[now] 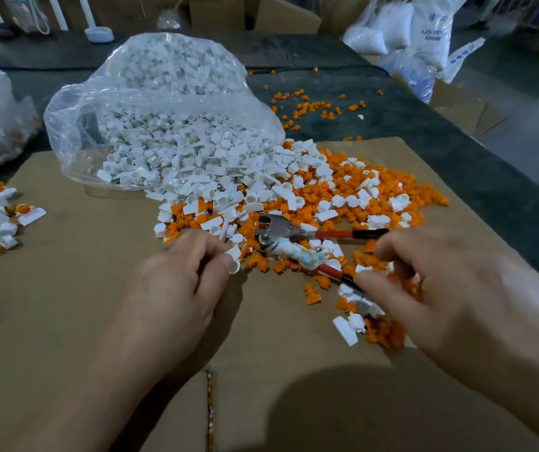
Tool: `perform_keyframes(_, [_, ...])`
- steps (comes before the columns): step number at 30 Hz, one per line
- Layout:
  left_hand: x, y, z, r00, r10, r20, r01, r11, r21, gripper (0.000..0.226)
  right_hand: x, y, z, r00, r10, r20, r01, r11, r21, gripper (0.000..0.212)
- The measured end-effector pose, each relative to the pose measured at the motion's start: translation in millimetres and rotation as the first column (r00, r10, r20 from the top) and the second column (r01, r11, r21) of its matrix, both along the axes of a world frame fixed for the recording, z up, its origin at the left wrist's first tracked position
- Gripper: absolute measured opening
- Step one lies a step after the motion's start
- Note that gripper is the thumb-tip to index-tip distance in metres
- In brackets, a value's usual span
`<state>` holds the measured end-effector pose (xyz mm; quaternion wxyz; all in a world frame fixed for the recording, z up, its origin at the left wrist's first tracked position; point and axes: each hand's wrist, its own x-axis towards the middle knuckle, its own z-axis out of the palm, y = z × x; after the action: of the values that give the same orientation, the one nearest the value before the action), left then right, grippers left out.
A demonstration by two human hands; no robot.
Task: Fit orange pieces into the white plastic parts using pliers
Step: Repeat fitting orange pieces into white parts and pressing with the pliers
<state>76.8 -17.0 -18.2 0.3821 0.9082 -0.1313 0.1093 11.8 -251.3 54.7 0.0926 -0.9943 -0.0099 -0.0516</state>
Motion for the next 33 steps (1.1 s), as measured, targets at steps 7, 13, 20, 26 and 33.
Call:
perform_keyframes(7, [-2.1, -2.7, 0.6, 1.000, -0.006, -0.011, 0.006, 1.000, 0.000, 0.014, -36.0, -8.4, -36.8, 0.963, -0.140, -0.230, 0.099, 0.978, -0.182, 0.090])
perform_keyframes(13, [-4.9, -3.9, 4.3, 0.999, -0.029, -0.031, 0.030, 0.999, 0.022, 0.013, -28.8, -3.9, -47.8, 0.986, -0.086, -0.142, 0.067, 0.988, -0.136, 0.083])
perform_keyframes(20, [-5.0, -2.2, 1.4, 0.999, -0.027, -0.044, 0.027, 1.000, 0.004, 0.013, -34.1, -9.3, -55.2, 0.987, -0.110, 0.120, 0.125, 0.984, -0.124, 0.078])
perform_keyframes(26, [-3.9, -0.7, -2.1, 0.998, -0.042, -0.036, 0.042, 0.999, 0.017, 0.013, 6.3, -36.4, -52.8, 0.994, 0.012, -0.107, -0.031, 0.984, -0.176, 0.105])
perform_keyframes(33, [-1.6, 0.9, -3.1, 0.998, -0.039, -0.058, 0.040, 0.999, 0.024, 0.014, 22.5, -59.5, -59.8, 0.984, 0.130, -0.125, -0.140, 0.988, -0.072, 0.087])
